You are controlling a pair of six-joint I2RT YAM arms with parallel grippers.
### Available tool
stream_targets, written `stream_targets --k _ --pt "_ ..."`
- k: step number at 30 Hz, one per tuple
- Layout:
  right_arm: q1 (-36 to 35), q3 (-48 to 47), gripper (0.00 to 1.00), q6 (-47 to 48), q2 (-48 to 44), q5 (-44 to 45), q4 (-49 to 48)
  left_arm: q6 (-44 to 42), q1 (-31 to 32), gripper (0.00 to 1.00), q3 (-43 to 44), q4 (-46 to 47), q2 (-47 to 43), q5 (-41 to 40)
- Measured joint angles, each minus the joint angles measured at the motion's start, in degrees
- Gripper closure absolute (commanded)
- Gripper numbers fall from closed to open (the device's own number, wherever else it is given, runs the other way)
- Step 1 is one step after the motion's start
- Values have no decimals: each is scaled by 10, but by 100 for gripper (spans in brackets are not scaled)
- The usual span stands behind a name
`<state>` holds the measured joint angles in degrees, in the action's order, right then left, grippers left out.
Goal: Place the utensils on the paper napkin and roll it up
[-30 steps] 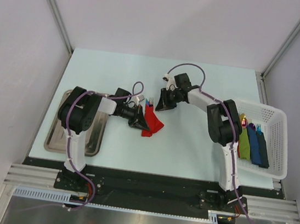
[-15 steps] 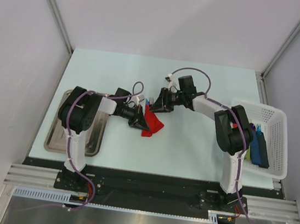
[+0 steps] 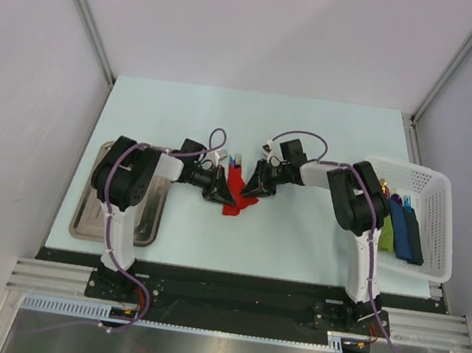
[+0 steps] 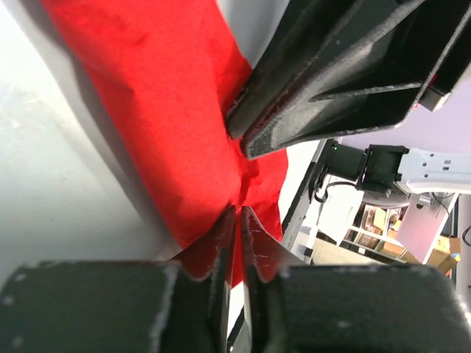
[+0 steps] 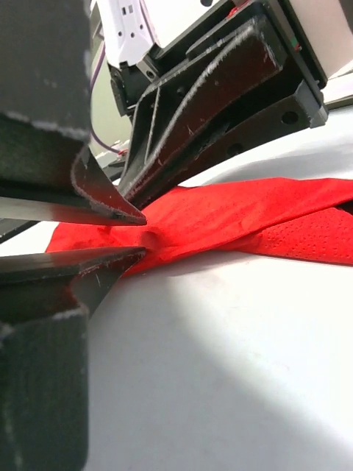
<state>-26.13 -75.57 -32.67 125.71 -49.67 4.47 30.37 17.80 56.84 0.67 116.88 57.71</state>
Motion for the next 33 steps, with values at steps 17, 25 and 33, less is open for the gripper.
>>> stream_targets --k 17,25,33 --pt "-3 -6 83 30 1 12 16 101 28 74 -100 194 -91 19" --pt "-4 -10 83 48 1 14 25 150 42 78 -126 250 -17 13" --pt "-5 -17 84 62 1 19 37 160 37 67 -131 291 3 53"
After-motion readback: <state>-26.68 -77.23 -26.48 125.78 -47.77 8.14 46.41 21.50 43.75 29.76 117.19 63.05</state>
